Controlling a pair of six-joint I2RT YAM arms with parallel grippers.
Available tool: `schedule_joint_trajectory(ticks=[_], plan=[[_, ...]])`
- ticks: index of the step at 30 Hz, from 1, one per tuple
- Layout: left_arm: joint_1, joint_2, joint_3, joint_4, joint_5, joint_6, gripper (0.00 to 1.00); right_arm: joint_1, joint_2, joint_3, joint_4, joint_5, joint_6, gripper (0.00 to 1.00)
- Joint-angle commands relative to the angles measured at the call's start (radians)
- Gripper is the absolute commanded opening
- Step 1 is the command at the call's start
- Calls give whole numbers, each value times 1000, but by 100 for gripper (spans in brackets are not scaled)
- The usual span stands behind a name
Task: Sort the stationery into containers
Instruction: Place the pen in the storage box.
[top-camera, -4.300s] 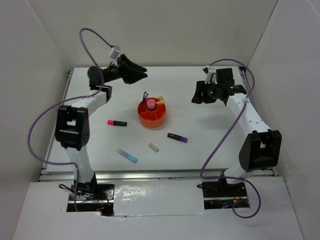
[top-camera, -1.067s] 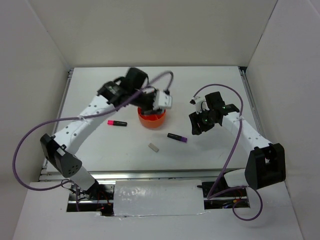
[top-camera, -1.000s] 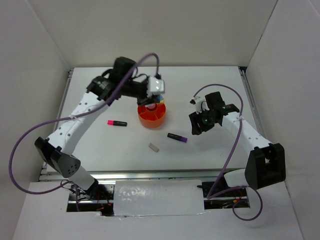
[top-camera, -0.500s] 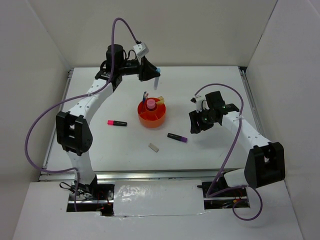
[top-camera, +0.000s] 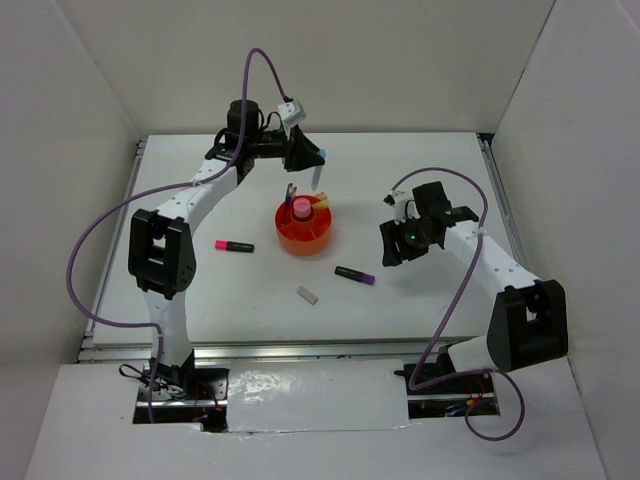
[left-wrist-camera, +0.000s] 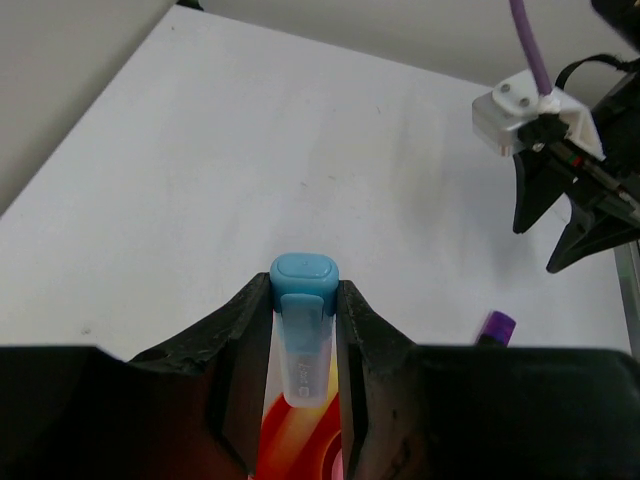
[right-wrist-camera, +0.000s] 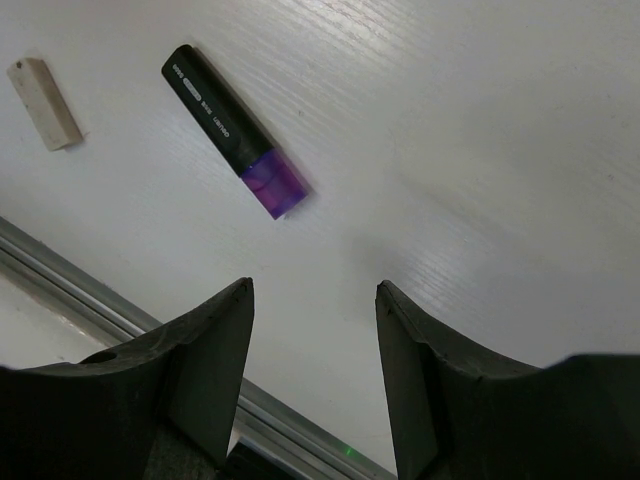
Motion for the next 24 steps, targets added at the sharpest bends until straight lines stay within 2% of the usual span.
schedule_joint_trajectory(ticks=[1, 10, 18, 24], plan=[[5, 33, 38, -40, 53, 60, 18, -7, 6, 20, 34, -16, -5, 59], [-4, 41, -18, -59, 55, 97, 19, -8, 24, 33, 26, -18, -8, 59], [-9, 68, -12, -128, 49, 156, 23, -8, 26, 33, 20, -13, -14, 60], [-9, 84, -8, -131, 58, 167, 31, -10, 31, 33, 15, -19, -16, 60]])
